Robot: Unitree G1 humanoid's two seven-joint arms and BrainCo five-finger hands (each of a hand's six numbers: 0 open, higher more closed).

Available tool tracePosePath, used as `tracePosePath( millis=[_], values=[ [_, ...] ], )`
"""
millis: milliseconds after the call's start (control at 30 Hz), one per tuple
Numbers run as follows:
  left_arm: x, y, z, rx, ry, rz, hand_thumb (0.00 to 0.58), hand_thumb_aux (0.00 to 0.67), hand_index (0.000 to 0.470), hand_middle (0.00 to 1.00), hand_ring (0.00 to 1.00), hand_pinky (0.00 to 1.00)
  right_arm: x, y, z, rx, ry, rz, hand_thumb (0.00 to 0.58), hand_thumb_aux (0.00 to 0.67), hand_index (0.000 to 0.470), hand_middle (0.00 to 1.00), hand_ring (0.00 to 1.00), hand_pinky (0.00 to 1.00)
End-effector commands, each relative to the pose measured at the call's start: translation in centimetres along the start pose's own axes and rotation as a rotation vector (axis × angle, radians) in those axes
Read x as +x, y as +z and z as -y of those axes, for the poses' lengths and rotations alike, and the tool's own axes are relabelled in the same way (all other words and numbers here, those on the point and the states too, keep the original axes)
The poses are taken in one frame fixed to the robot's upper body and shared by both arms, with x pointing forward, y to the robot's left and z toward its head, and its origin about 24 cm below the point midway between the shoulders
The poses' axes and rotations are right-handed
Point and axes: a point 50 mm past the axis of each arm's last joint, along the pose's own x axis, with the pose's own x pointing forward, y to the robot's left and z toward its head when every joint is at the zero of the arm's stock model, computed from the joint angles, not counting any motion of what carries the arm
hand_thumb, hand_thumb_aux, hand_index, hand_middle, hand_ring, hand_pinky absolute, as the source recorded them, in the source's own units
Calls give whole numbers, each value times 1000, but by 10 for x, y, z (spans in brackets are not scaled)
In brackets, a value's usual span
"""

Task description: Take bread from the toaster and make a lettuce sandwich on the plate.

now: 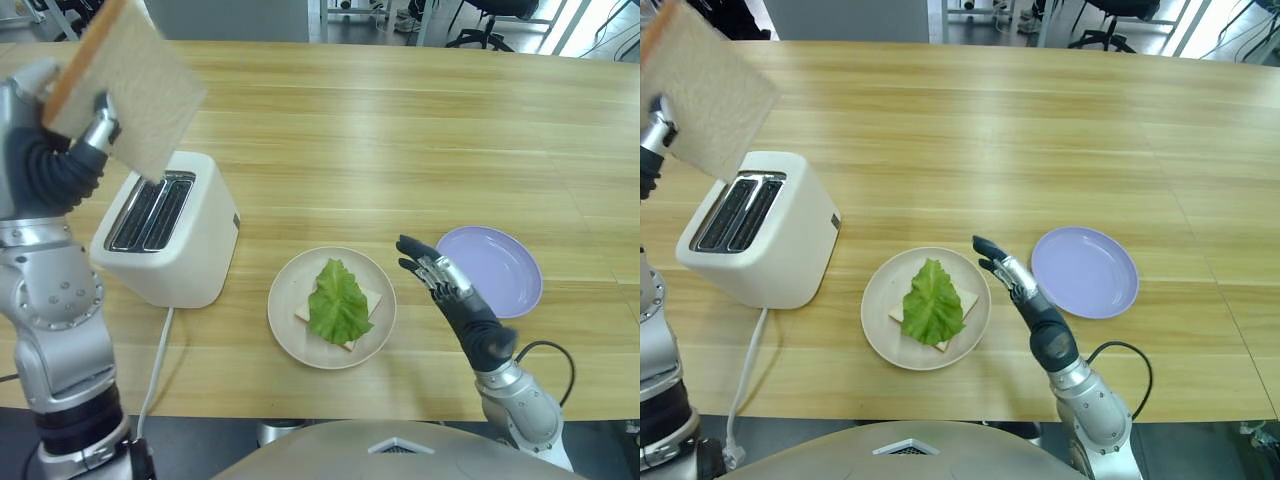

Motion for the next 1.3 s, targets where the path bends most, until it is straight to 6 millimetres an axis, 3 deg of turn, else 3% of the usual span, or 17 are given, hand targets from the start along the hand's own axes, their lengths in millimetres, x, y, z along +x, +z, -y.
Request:
tracePosePath(
  millis=[33, 233, 500, 633, 867, 1100, 1300],
  values=[
    [-11, 23, 29, -343, -160, -45, 580, 670, 460, 1000, 1000, 1000, -5, -1, -9, -382, 79, 60, 0, 0, 0, 0, 0, 0],
    [-53, 35, 80, -761, -344, -296, 580, 670, 460, 1000, 1000, 1000, 0, 7, 5, -785, 92, 190, 0, 0, 0, 0, 0, 0],
    [-116, 43, 137, -893, -488, -593, 580, 670, 460, 1000, 1000, 1000, 11, 15, 31, -1129, 177, 334, 0, 0, 0, 0, 0, 0],
    [-138, 38, 155, -888, -517, -694, 580, 670, 460, 1000, 1000, 1000, 13, 5, 28, -1156, 283, 334, 0, 0, 0, 0, 0, 0],
    [-168, 18, 179, -796, -586, -803, 580, 670, 460, 1000, 1000, 1000, 15, -41, 1, -1102, 610, 169, 0, 0, 0, 0, 0, 0],
    [-183, 13, 184, -696, -662, -810, 580, 670, 460, 1000, 1000, 1000, 16, -78, -23, -1080, 841, 34, 0, 0, 0, 0, 0, 0],
    [-196, 7, 178, -586, -698, -816, 580, 670, 460, 1000, 1000, 1000, 16, -88, -42, -1049, 967, -17, 0, 0, 0, 0, 0, 0]
  ],
)
